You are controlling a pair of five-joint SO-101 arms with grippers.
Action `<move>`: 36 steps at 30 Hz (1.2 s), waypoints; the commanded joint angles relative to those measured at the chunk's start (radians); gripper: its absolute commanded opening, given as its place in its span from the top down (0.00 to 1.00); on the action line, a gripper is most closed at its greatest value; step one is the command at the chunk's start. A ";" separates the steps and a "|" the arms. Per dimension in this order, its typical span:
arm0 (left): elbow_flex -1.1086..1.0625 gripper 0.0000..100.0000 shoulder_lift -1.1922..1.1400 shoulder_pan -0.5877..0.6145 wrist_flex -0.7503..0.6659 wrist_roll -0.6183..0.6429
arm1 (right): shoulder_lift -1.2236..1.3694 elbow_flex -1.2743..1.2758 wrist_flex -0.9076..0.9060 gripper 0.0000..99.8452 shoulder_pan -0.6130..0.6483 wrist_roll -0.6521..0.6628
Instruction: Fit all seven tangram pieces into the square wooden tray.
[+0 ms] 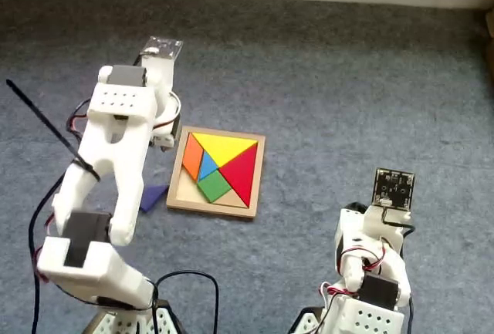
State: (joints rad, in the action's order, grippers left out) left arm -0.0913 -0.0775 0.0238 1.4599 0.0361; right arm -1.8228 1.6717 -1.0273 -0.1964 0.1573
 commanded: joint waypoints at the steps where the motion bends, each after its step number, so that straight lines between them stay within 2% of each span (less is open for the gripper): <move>1: -0.105 0.85 0.159 0.002 0.003 -0.061 | -0.013 0.110 0.018 0.99 -0.012 -0.008; 4: -0.206 0.78 0.226 0.038 0.000 -0.089 | -0.013 0.110 0.018 0.99 -0.012 -0.008; 7: -0.282 0.76 0.265 0.082 -0.012 -0.146 | -0.013 0.110 0.018 0.99 -0.012 -0.008; 11: -0.374 0.76 0.269 0.125 -0.044 -0.364 | -0.013 0.110 0.018 0.99 -0.012 -0.008; 14: -0.458 0.76 0.269 0.150 -0.124 -0.529 | -0.013 0.110 0.018 0.99 -0.010 -0.008; 17: -0.544 0.76 0.271 0.148 -0.224 -0.621 | -0.013 0.110 0.018 0.99 -0.010 -0.008; 27: -0.710 0.76 0.268 0.179 -0.497 -0.815 | -0.013 0.110 0.018 0.99 -0.010 -0.008; 36: -0.717 0.76 0.266 0.213 -0.512 -0.855 | -0.013 0.110 0.018 0.99 -0.012 -0.008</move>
State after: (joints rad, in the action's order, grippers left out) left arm -0.8124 0.1588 0.2232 0.9567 -0.7986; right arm -1.8228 1.6717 -1.0273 -0.1964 0.1573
